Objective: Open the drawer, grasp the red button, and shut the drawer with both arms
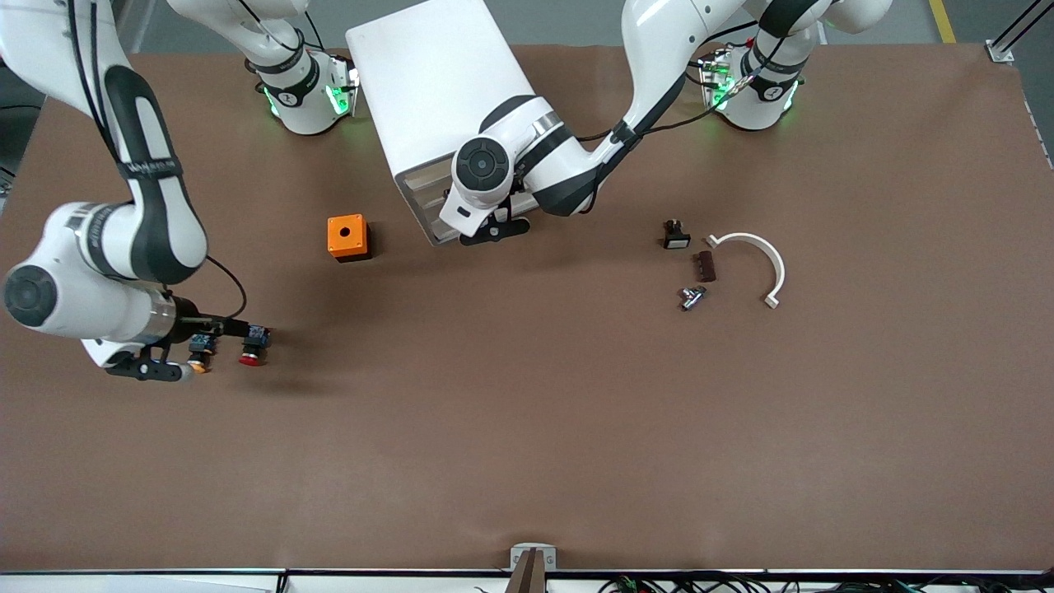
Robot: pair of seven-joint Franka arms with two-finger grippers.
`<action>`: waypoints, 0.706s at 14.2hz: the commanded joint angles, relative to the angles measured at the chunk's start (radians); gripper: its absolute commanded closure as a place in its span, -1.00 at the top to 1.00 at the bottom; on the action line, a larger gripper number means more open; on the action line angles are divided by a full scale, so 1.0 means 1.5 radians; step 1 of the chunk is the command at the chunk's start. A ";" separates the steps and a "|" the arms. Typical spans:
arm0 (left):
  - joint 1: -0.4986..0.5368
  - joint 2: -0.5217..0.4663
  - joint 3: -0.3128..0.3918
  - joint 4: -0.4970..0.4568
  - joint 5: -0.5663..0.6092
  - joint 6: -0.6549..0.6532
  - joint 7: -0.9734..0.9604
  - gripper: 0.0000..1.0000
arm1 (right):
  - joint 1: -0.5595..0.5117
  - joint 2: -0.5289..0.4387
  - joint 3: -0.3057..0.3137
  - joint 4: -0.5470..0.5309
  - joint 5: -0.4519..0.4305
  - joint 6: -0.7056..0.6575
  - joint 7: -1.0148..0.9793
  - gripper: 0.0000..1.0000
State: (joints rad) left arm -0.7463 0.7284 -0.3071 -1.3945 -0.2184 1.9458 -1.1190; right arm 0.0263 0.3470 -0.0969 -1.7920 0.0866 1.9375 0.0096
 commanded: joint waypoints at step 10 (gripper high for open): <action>0.122 -0.050 0.007 0.008 -0.003 0.007 -0.004 1.00 | 0.006 -0.092 0.010 0.247 -0.063 -0.355 -0.011 1.00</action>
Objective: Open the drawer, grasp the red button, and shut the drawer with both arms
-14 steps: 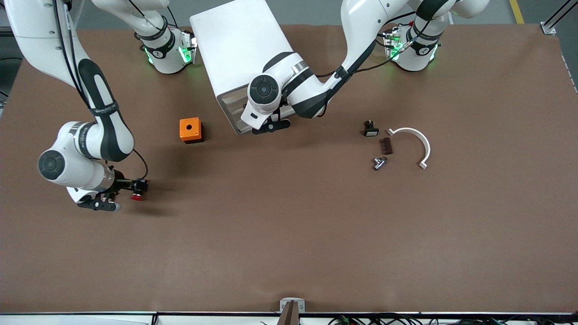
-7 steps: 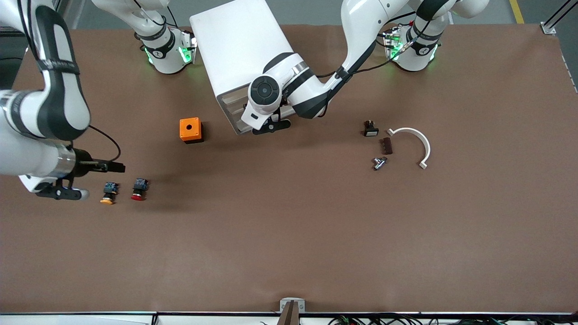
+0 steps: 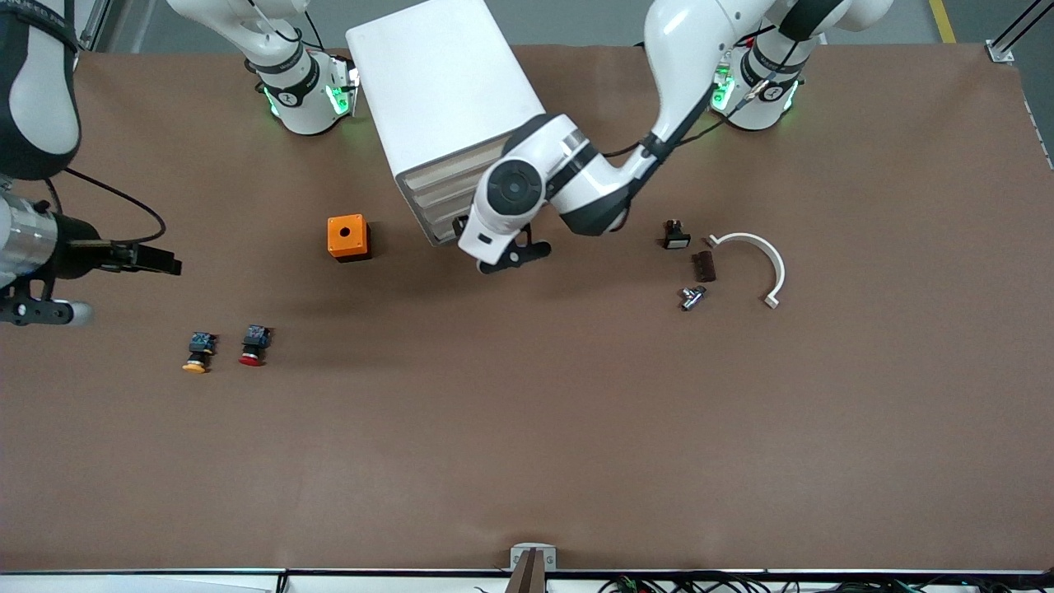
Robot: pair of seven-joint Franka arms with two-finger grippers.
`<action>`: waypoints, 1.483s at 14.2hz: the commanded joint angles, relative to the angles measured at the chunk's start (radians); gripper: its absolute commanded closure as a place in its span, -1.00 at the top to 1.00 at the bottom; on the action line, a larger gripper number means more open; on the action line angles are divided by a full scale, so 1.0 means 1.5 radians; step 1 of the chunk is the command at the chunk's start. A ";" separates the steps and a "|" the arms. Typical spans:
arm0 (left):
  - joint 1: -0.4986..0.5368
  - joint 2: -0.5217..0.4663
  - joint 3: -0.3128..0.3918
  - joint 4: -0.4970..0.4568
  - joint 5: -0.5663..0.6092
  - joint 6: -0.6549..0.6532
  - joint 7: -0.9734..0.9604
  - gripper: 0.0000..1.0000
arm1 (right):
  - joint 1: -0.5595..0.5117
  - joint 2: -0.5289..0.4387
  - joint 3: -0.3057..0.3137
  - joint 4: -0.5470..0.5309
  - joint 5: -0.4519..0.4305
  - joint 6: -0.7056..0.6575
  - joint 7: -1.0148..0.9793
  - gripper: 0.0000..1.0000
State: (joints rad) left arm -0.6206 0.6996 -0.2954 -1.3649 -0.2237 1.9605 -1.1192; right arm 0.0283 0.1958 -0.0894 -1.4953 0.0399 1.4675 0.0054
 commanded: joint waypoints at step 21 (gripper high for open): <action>0.453 -0.309 -0.008 -0.073 0.137 -0.311 0.476 0.99 | -0.005 -0.050 0.000 0.087 -0.002 -0.134 -0.035 1.00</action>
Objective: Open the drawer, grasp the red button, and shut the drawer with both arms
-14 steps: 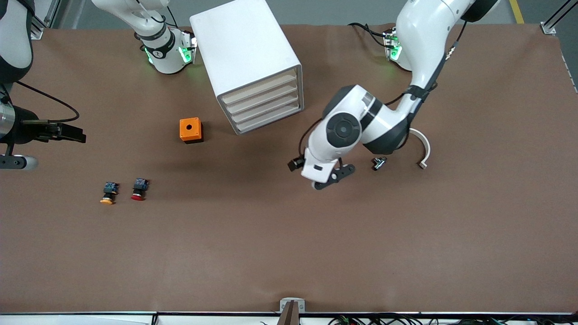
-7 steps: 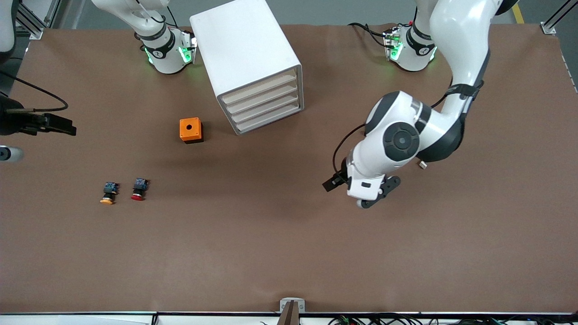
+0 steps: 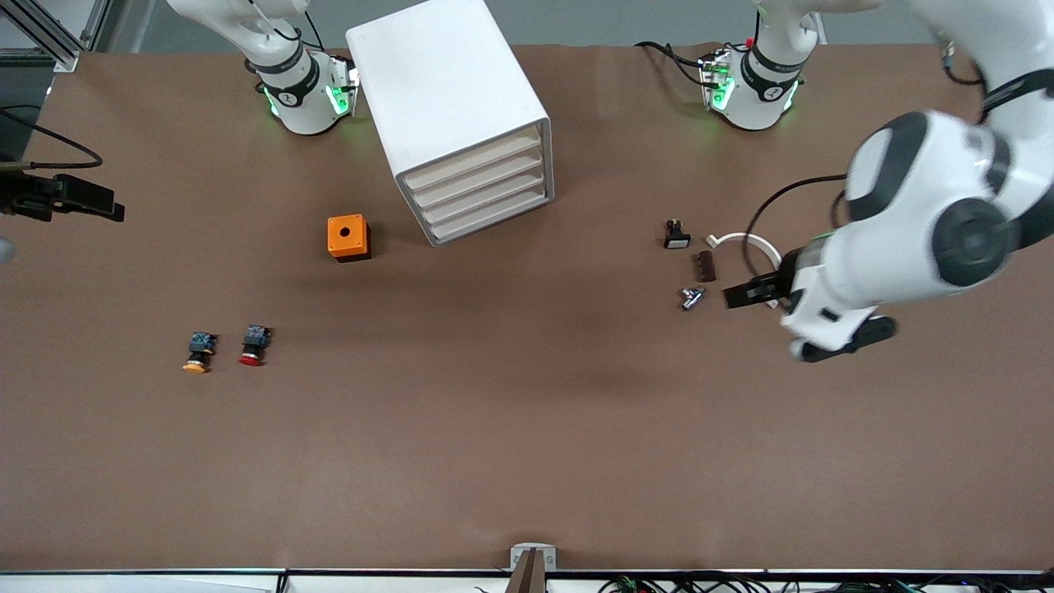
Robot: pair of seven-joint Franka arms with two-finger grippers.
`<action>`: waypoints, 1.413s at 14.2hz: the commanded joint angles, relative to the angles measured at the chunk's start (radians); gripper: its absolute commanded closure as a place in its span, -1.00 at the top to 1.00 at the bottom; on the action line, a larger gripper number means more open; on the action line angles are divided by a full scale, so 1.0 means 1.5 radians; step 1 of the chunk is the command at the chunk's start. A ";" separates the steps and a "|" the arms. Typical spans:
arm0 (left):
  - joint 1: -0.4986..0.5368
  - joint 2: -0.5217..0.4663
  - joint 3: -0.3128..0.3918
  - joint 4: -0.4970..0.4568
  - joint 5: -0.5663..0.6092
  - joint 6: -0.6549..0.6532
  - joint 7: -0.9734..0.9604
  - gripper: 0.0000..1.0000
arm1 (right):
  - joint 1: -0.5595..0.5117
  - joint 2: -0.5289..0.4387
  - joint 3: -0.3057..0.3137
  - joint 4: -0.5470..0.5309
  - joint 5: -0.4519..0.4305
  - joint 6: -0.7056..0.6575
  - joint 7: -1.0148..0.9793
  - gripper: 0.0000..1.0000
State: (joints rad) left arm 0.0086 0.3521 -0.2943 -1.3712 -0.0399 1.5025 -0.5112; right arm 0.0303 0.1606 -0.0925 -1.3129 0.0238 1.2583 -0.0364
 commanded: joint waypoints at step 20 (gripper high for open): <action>-0.037 -0.245 0.154 -0.255 0.005 0.122 0.221 0.99 | -0.007 -0.172 0.001 -0.219 -0.003 0.164 -0.030 1.00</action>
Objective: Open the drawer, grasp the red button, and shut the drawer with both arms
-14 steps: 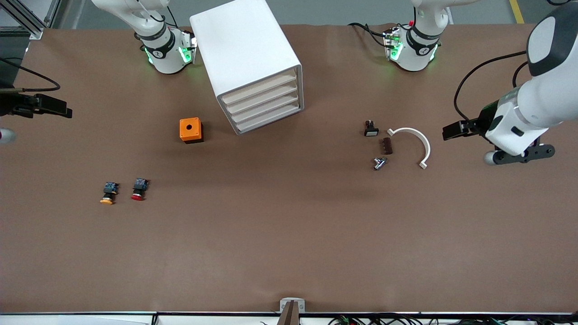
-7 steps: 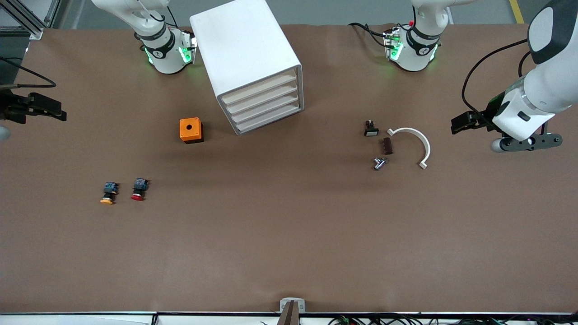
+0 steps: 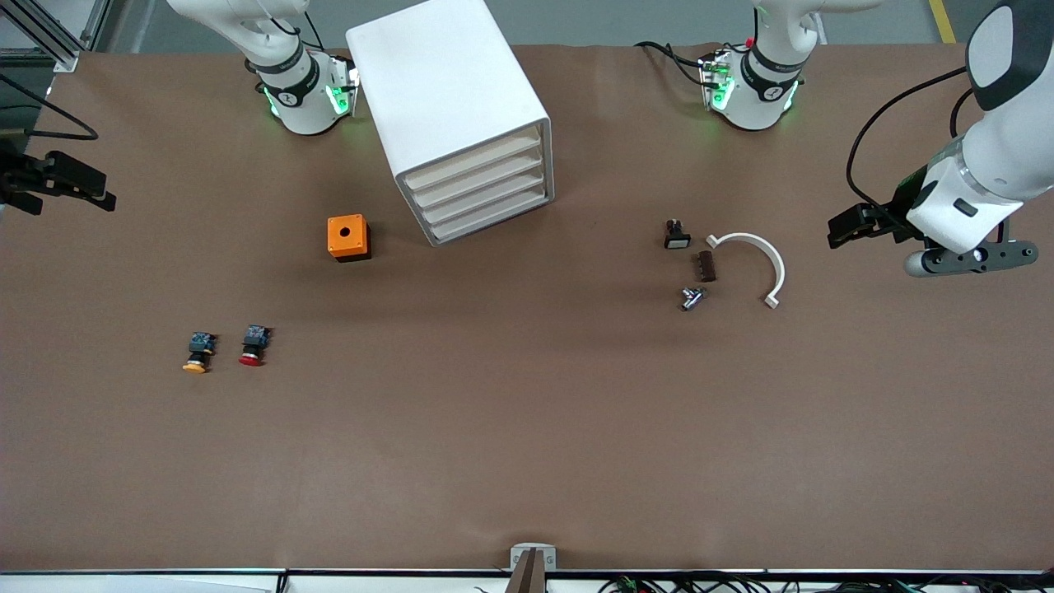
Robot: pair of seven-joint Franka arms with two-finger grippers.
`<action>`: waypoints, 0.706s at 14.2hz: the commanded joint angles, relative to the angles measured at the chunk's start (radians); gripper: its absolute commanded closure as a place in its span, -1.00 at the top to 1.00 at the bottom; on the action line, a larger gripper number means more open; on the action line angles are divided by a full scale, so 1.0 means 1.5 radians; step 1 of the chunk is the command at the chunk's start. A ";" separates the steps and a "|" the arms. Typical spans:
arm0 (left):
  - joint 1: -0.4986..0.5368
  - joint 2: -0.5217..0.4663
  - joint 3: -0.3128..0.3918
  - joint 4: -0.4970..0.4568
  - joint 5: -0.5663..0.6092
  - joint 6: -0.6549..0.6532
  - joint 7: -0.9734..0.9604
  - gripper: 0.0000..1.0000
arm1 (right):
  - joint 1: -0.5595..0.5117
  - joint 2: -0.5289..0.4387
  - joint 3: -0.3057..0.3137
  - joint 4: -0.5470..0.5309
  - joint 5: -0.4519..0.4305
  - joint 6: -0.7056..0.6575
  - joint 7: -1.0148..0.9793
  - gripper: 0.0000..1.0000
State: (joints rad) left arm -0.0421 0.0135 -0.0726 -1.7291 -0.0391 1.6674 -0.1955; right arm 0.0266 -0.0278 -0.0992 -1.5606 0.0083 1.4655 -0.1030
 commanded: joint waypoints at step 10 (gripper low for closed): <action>0.008 -0.018 0.005 0.096 0.009 -0.042 0.008 0.99 | -0.006 -0.065 0.005 -0.069 0.007 0.034 0.005 1.00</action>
State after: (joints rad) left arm -0.0283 -0.0129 -0.0643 -1.6156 -0.0392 1.6440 -0.1955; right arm 0.0266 -0.0963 -0.0988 -1.6348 0.0110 1.5022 -0.0962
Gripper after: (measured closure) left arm 0.000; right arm 0.000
